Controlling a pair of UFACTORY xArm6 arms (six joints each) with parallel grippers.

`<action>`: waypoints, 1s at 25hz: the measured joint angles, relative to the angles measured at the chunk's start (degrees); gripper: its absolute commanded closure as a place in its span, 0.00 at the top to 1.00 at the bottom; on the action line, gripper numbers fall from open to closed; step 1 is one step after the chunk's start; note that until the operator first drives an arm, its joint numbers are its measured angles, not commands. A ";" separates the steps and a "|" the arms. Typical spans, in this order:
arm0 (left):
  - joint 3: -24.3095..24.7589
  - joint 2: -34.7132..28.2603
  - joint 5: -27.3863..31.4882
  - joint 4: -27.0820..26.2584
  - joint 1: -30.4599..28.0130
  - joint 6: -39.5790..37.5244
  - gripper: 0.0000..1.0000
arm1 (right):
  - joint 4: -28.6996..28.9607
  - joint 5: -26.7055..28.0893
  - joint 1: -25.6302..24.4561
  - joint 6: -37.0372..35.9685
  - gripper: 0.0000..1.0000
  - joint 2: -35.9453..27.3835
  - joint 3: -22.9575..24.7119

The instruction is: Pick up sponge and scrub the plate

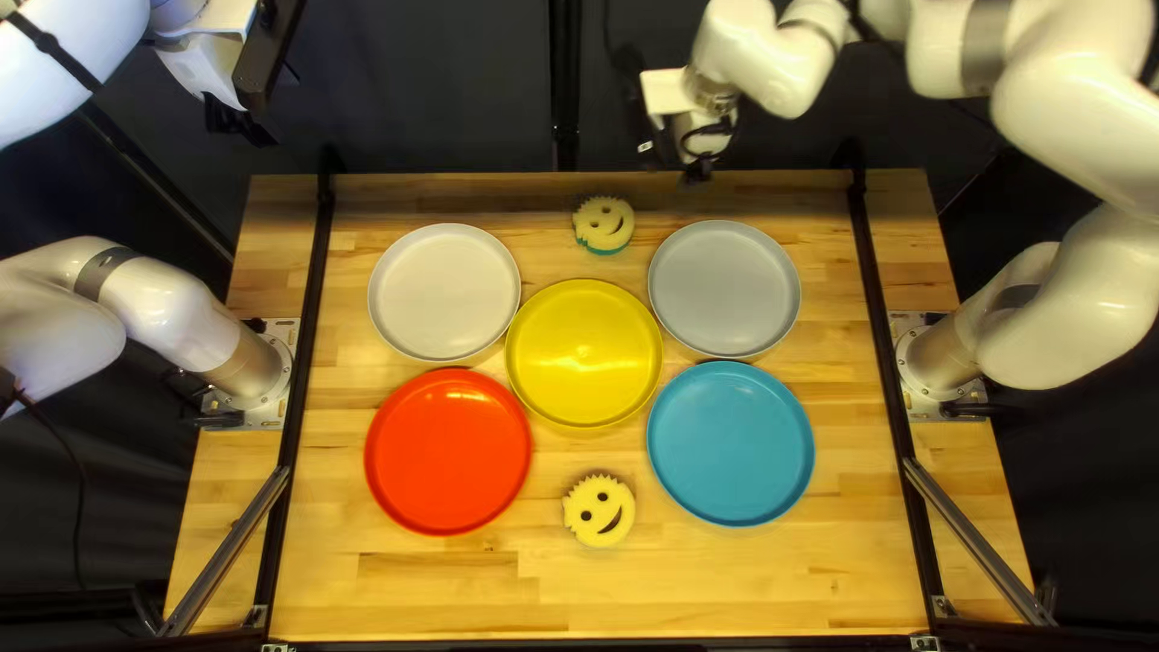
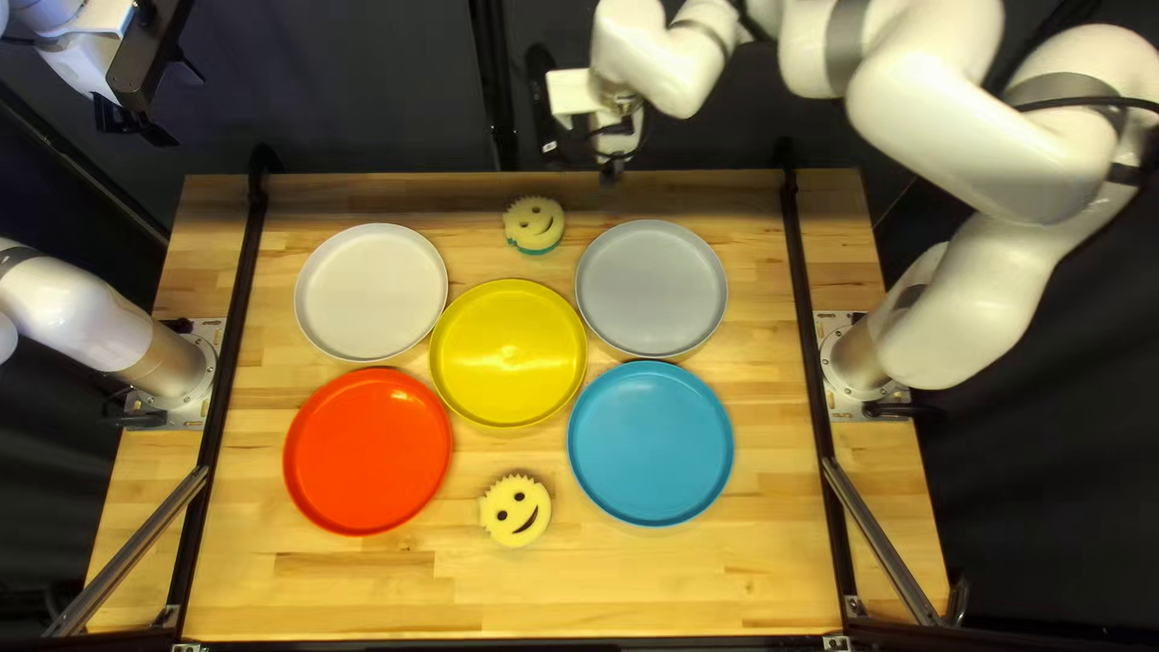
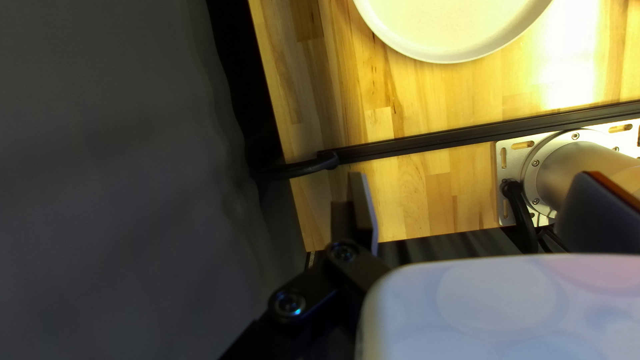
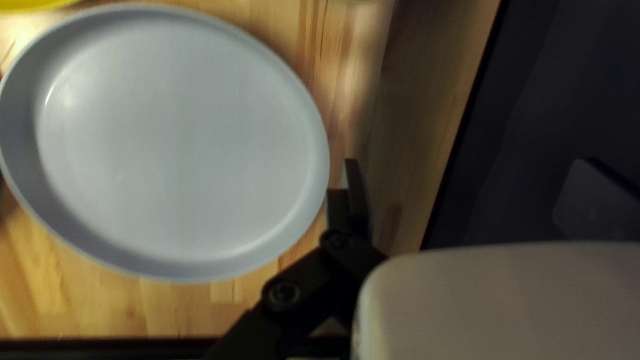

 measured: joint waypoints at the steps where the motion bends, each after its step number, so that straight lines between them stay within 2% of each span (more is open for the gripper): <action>1: 0.00 0.00 0.00 0.00 0.00 0.00 1.00 | 0.00 1.91 -0.97 -0.41 1.00 -1.64 0.07; 13: 0.00 0.00 0.00 0.00 0.00 0.00 1.00 | -3.22 19.62 -10.69 -4.84 1.00 -16.84 -0.33; 21: 0.00 0.00 0.00 0.00 0.00 0.00 1.00 | -3.90 25.11 -17.83 -10.63 1.00 -24.92 -0.02; 25: 0.00 0.00 0.00 0.00 0.00 0.00 1.00 | -3.47 26.00 -18.66 -10.71 1.00 -27.20 0.02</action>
